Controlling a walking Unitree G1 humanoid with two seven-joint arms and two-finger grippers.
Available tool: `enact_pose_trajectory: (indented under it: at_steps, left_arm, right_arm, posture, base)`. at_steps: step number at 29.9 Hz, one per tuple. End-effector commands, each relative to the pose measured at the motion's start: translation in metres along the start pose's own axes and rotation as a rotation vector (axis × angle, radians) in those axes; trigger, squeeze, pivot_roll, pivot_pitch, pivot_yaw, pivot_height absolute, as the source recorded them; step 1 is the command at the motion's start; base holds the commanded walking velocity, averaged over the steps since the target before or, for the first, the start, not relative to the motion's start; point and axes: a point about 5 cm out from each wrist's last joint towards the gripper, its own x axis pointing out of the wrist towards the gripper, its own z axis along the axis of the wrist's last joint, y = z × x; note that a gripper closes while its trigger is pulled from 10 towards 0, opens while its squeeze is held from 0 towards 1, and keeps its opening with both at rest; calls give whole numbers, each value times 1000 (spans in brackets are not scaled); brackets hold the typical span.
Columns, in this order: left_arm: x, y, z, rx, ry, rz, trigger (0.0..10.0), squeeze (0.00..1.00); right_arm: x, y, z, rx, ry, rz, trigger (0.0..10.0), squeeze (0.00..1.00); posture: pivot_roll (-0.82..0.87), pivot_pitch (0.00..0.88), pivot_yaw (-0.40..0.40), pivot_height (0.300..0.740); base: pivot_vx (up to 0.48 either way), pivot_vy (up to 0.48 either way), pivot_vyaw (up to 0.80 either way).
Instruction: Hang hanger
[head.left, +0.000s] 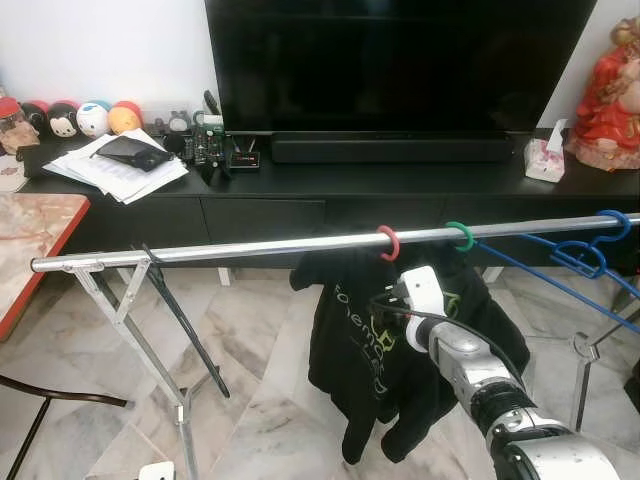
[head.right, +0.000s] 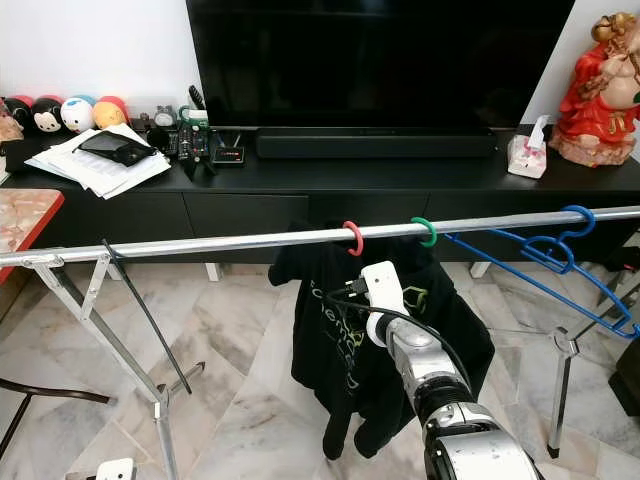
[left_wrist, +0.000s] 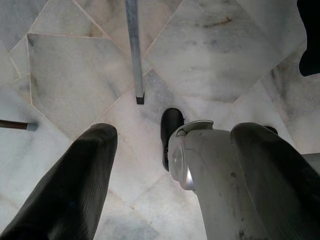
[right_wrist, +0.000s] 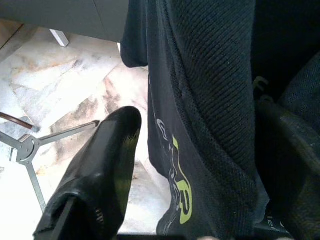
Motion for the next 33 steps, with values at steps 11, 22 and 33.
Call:
enact_pose_trajectory:
  at_steps: [11,22,33]
  left_arm:
    - [-1,0,-4,-15,18,0,10000,0]
    - [-1,-1,-4,-16,17,-2,10000,0]
    - [0,0,-4,-10,21,-2,10000,0]
  right_arm:
    - [2,4,-2,0,11,-3,0,0]
    - [2,3,-3,17,0,-18,0,0]
    - [3,7,-6,18,3,-5,0,0]
  posture:
    - [-22,0,-38,740]
    - [-21,0,-39,740]
    - [-20,0,-39,740]
  base:
    - [0,0,0]
    - [0,0,0]
    - [0,0,0]
